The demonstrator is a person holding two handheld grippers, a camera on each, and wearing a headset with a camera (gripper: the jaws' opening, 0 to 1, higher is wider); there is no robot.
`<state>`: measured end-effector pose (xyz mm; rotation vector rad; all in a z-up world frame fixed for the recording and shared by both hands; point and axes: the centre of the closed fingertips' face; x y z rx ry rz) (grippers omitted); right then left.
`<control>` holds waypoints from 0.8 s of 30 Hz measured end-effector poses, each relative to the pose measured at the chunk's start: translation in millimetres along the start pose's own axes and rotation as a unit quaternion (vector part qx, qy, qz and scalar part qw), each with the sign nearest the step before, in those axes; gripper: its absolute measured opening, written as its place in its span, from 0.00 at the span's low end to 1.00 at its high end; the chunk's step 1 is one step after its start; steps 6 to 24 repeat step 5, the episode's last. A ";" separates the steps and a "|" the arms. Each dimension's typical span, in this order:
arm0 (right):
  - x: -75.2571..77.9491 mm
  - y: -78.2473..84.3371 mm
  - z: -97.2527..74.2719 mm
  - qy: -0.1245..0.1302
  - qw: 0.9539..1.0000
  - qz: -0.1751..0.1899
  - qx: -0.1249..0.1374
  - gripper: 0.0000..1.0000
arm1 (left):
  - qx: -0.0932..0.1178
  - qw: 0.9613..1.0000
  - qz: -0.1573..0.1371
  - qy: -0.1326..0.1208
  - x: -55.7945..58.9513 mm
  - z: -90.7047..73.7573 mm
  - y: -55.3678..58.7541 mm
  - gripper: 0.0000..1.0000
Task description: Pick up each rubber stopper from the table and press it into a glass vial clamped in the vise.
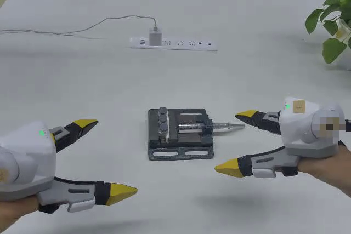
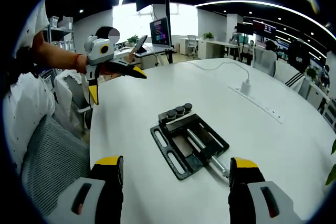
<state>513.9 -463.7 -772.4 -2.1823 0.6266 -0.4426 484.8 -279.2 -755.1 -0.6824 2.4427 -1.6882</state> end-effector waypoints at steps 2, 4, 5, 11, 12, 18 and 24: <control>0.4 -0.1 -0.1 0.000 1.000 0.000 0.000 0.82 | -0.001 1.000 0.000 0.000 0.0 -0.1 0.1 0.98; 0.4 -0.5 -0.2 0.001 1.000 0.000 0.000 0.82 | -0.001 1.000 0.000 0.000 -0.1 -0.3 0.1 0.98; 0.2 -0.8 -0.5 0.001 1.000 0.000 0.001 0.82 | 0.000 1.000 0.000 -0.001 -0.2 -0.4 0.1 0.98; 0.2 -0.8 -0.5 0.001 1.000 0.000 0.001 0.82 | 0.000 1.000 0.000 -0.001 -0.2 -0.4 0.1 0.98; 0.2 -0.8 -0.5 0.001 1.000 0.000 0.001 0.82 | 0.000 1.000 0.000 -0.001 -0.2 -0.4 0.1 0.98; 0.2 -0.8 -0.5 0.001 1.000 0.000 0.001 0.82 | 0.000 1.000 0.000 -0.001 -0.2 -0.4 0.1 0.98; 0.2 -0.8 -0.5 0.001 1.000 0.000 0.001 0.82 | 0.000 1.000 0.000 -0.001 -0.2 -0.4 0.1 0.98</control>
Point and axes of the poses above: the centre of the closed fingertips' face, and the gripper's own axes: z roughly forward along the fingers, x roughly to its right, y roughly out of its underside, and after that the axes turned 13 degrees about y, right-handed
